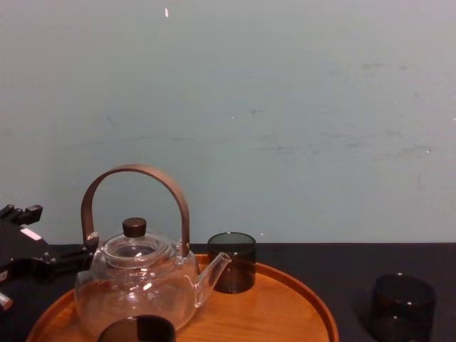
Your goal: Pick up the glass from the table and place it on the tray.
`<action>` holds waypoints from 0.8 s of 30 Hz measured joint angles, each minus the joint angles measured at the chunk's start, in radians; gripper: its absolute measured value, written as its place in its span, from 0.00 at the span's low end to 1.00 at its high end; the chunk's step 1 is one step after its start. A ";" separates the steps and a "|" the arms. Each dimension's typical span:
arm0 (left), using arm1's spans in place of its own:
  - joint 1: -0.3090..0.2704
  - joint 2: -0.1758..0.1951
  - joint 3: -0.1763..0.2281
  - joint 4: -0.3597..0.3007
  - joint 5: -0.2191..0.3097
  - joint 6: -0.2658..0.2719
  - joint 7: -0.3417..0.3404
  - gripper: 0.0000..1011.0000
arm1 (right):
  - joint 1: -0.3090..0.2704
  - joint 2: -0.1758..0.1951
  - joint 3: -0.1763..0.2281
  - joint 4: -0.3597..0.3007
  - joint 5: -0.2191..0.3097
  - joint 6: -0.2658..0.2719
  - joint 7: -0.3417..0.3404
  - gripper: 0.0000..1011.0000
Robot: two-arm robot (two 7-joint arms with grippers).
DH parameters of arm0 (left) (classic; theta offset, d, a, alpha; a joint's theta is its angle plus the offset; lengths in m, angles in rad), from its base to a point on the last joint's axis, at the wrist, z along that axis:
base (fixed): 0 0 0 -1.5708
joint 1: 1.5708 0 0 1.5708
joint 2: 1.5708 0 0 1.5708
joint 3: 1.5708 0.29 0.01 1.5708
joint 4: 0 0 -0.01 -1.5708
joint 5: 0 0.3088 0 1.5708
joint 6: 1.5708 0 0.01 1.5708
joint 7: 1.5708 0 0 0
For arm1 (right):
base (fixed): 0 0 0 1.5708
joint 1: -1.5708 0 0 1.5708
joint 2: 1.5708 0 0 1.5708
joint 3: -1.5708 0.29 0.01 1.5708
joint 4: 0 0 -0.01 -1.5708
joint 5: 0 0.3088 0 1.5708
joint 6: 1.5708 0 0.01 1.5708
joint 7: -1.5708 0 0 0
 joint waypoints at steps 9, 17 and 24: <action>0.000 0.000 0.000 0.000 0.000 0.000 0.000 0.99 | -0.003 -0.015 0.010 0.004 -0.013 0.011 0.021 0.99; 0.000 0.000 0.000 0.000 0.000 0.000 0.000 0.99 | -0.010 -0.029 0.017 0.002 -0.032 0.020 0.038 0.99; 0.000 0.000 0.000 0.000 0.000 0.000 0.000 0.99 | -0.009 -0.046 0.021 0.010 -0.042 0.029 0.054 0.99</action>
